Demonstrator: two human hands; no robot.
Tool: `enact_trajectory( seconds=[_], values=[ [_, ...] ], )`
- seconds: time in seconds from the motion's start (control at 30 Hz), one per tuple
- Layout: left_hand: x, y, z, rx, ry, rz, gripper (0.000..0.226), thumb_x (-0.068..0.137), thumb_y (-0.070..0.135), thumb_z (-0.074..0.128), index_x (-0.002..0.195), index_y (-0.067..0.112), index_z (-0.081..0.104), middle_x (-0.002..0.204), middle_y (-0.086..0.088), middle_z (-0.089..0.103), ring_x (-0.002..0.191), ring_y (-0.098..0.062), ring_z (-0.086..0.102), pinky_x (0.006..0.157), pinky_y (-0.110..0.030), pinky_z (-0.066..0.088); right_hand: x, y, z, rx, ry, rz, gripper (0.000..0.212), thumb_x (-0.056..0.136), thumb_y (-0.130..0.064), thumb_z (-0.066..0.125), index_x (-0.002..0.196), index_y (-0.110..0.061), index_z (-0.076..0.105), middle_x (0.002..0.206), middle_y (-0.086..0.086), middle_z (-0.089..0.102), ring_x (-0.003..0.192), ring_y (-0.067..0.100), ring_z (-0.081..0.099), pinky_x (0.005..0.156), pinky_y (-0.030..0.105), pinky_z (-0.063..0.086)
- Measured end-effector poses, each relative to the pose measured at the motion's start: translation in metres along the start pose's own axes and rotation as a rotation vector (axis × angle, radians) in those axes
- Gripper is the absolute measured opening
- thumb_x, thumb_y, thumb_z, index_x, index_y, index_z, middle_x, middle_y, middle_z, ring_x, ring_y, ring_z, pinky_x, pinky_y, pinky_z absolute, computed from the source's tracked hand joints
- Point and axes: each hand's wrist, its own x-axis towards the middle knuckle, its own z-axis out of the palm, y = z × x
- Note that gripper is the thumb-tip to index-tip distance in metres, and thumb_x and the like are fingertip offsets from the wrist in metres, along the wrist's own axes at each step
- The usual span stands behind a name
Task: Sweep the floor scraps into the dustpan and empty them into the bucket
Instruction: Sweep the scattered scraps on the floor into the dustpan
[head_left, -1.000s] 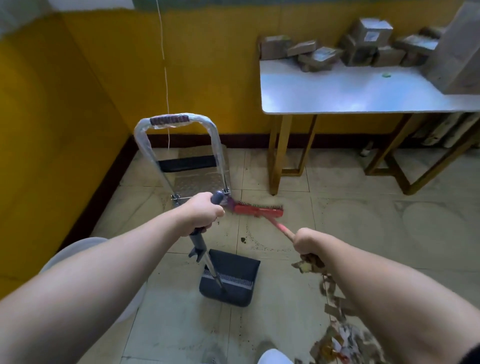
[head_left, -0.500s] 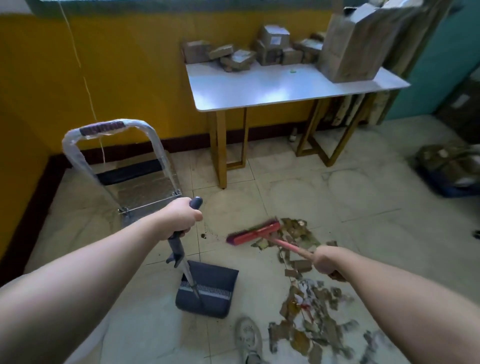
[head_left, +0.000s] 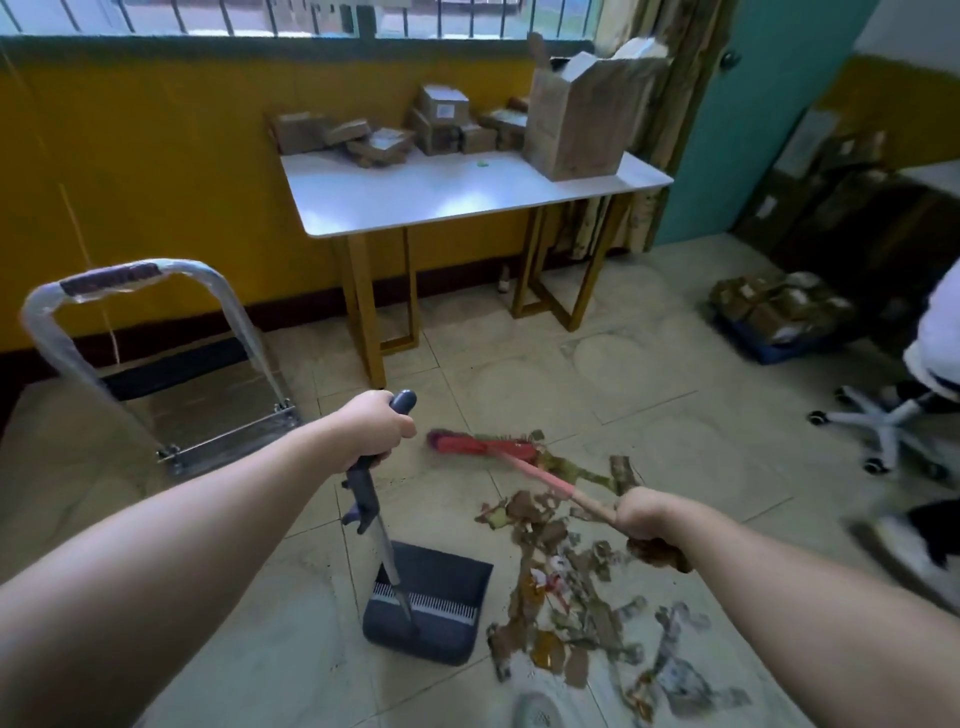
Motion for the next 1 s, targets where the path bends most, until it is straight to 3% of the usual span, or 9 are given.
enact_trajectory(
  seconds=[0.1,0.27,0.47,0.57,0.73,0.83,0.9,1.0],
  values=[
    [0.005,0.017,0.018,0.006,0.011,-0.022,0.010,0.089,0.014,0.058,0.094,0.009,0.051,0.074,-0.010,0.054,0.052,-0.016,0.050,0.044,-0.025,0.043,0.024,0.011,-0.015,0.044,-0.004,-0.041,0.033,0.099,-0.030,0.030,0.079,-0.007,0.043,0.057,0.006,0.043,0.040,0.013,0.034,0.043,0.017,0.029],
    [0.021,0.050,0.055,-0.007,0.045,-0.074,0.008,0.088,0.010,0.054,0.086,0.010,0.046,0.069,-0.009,0.048,0.048,-0.016,0.044,0.043,-0.025,0.039,0.074,0.019,-0.051,0.033,0.023,-0.091,0.014,0.096,-0.006,0.031,0.097,-0.004,0.045,0.063,0.009,0.047,0.042,0.014,0.038,0.038,0.016,0.030],
    [0.042,0.081,0.084,-0.012,0.060,-0.144,0.009,0.088,0.011,0.054,0.084,0.010,0.045,0.070,-0.011,0.049,0.048,-0.019,0.044,0.045,-0.027,0.039,0.142,0.023,-0.096,0.062,0.041,-0.161,0.015,0.100,-0.010,0.036,0.090,-0.004,0.046,0.065,0.011,0.049,0.043,0.016,0.044,0.032,0.015,0.034],
    [0.048,0.087,0.094,-0.002,0.061,-0.160,0.011,0.088,0.011,0.054,0.082,0.010,0.045,0.068,-0.011,0.050,0.047,-0.019,0.045,0.045,-0.027,0.040,0.176,0.031,-0.096,0.085,-0.013,-0.134,0.022,0.100,-0.007,0.033,0.083,-0.002,0.046,0.060,0.012,0.048,0.039,0.016,0.043,0.036,0.019,0.035],
    [0.051,0.092,0.105,0.010,0.055,-0.167,0.010,0.088,0.010,0.053,0.083,0.011,0.044,0.066,-0.010,0.050,0.047,-0.018,0.044,0.045,-0.028,0.040,0.176,0.051,-0.074,0.061,-0.119,-0.148,0.016,0.100,-0.005,0.022,0.108,-0.015,0.031,0.066,0.012,0.047,0.040,0.014,0.037,0.038,0.022,0.033],
    [0.047,0.095,0.106,0.039,0.038,-0.143,0.012,0.089,0.010,0.054,0.083,0.011,0.044,0.064,-0.009,0.050,0.045,-0.017,0.045,0.043,-0.027,0.040,0.168,0.065,-0.066,0.034,-0.108,-0.099,0.033,0.098,-0.006,0.024,0.129,-0.009,0.034,0.066,0.011,0.048,0.042,0.016,0.039,0.040,0.022,0.035],
    [0.042,0.096,0.107,0.054,0.026,-0.116,0.012,0.089,0.012,0.055,0.084,0.012,0.045,0.065,-0.008,0.051,0.046,-0.016,0.046,0.043,-0.026,0.041,0.158,0.074,-0.063,0.058,-0.128,-0.064,0.048,0.098,-0.011,0.026,0.145,-0.007,0.022,0.064,0.011,0.049,0.040,0.015,0.040,0.042,0.022,0.036],
    [0.030,0.095,0.111,0.071,-0.003,-0.067,0.011,0.089,0.013,0.056,0.085,0.012,0.046,0.066,-0.008,0.051,0.047,-0.015,0.047,0.042,-0.026,0.041,0.125,0.083,-0.052,0.065,-0.194,-0.084,0.047,0.102,-0.016,0.022,0.147,-0.027,0.017,0.064,0.009,0.045,0.041,0.013,0.032,0.041,0.019,0.031]
  ],
)
